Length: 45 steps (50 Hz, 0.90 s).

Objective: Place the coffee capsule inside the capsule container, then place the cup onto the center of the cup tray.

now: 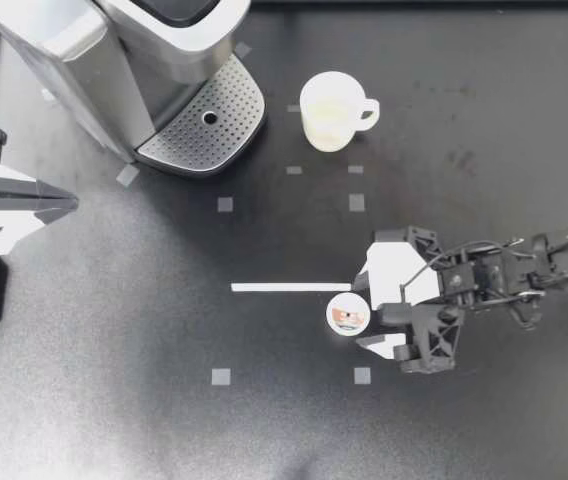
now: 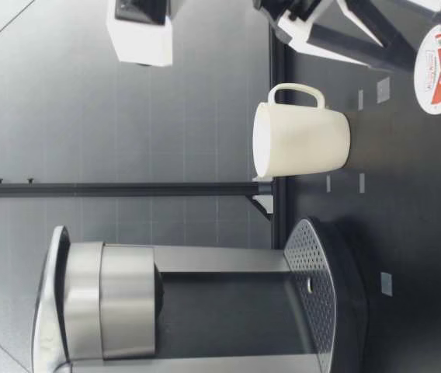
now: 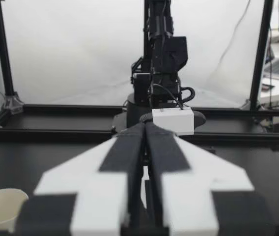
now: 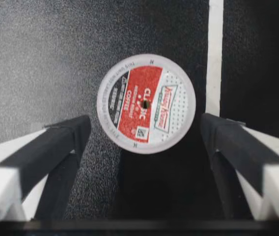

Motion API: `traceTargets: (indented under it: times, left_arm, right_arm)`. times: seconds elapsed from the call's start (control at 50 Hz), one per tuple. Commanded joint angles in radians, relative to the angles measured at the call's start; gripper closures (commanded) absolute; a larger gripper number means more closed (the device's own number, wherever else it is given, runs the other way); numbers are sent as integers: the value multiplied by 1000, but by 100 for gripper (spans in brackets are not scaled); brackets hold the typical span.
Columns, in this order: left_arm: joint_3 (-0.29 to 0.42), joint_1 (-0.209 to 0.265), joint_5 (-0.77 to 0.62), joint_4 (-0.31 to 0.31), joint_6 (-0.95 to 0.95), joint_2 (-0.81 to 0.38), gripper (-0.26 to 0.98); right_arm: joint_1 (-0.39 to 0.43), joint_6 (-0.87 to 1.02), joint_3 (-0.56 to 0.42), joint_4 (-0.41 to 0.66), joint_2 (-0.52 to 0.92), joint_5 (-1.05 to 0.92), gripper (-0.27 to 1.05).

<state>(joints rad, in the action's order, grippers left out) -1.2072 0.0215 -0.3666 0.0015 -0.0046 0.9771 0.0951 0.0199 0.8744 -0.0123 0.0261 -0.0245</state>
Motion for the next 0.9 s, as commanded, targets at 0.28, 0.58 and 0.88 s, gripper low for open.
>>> traceTargets:
  times: [0.28, 0.58, 0.88]
  left_arm:
    - [12, 2, -9, 2, -2, -3, 61]
    - [12, 2, -8, 2, -3, -5, 61]
    - [28, 2, -8, -2, -9, -71, 61]
  right_arm:
    - [5, 2, -61, 5, 35, 0, -15]
    - [5, 5, -71, 5, 29, 28, 14]
    - [5, 8, -67, 3, -15, 20, 17]
